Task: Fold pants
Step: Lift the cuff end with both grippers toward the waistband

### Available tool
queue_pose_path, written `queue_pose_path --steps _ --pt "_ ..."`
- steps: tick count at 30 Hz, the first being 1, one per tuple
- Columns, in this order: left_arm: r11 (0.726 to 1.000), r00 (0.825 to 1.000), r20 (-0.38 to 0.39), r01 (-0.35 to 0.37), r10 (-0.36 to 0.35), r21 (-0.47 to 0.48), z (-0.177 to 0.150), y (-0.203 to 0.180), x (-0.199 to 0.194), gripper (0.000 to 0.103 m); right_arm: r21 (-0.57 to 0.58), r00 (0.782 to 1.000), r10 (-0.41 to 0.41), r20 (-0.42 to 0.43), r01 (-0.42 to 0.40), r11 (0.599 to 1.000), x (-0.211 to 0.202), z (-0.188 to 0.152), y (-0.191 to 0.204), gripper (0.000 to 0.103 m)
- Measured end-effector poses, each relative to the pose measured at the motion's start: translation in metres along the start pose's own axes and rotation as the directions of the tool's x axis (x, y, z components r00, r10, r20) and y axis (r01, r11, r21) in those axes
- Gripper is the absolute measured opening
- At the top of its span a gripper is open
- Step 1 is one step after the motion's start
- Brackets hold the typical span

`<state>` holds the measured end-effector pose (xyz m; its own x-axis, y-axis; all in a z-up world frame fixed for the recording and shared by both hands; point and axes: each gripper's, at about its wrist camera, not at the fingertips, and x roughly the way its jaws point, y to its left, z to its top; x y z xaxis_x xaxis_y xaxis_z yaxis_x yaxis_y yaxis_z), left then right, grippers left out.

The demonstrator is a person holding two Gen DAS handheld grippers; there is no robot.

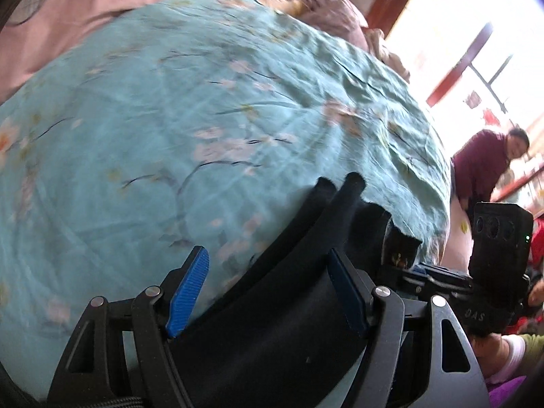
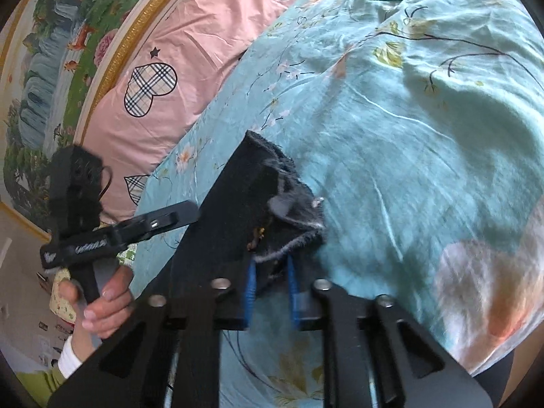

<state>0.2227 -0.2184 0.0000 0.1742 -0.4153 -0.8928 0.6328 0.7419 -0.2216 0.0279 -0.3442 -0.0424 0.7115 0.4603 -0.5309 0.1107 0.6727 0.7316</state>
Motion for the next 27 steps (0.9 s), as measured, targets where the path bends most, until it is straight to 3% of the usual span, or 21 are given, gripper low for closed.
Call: queue_pose_path --steps 5,7,9,12,16,20,27 --pt "0.998 0.996 -0.082 0.03 -0.026 0.059 0.021 -0.013 0.032 0.069 -0.005 1.0 0.025 0.01 -0.025 1.0 -0.001 0.001 -0.004 0.013" --pt "0.994 0.992 -0.117 0.061 -0.051 0.09 0.027 -0.021 0.043 0.057 -0.001 0.999 0.033 0.012 -0.033 0.999 -0.002 0.002 -0.006 0.012" --pt "0.988 0.986 -0.141 0.101 -0.085 0.115 0.033 -0.029 0.048 0.03 0.004 0.999 0.041 0.014 -0.041 0.999 -0.002 0.002 -0.009 0.012" --pt "0.981 0.985 -0.15 0.111 -0.088 0.157 0.04 -0.04 0.051 0.013 0.003 0.999 0.047 0.022 -0.047 0.999 -0.004 0.002 -0.012 0.012" --pt "0.981 0.99 -0.124 0.091 -0.07 0.173 0.051 -0.049 0.047 0.011 -0.017 0.998 0.043 0.036 -0.043 0.999 -0.007 0.005 -0.013 0.011" --pt "0.981 0.991 -0.074 0.122 -0.112 0.147 0.058 -0.048 0.033 0.01 -0.006 0.997 0.046 0.064 -0.046 0.999 -0.015 0.012 -0.018 0.011" --pt "0.98 0.989 0.011 0.144 -0.147 0.138 0.043 -0.041 -0.007 0.01 -0.06 0.991 0.109 0.072 -0.105 0.993 -0.022 0.011 -0.003 0.011"
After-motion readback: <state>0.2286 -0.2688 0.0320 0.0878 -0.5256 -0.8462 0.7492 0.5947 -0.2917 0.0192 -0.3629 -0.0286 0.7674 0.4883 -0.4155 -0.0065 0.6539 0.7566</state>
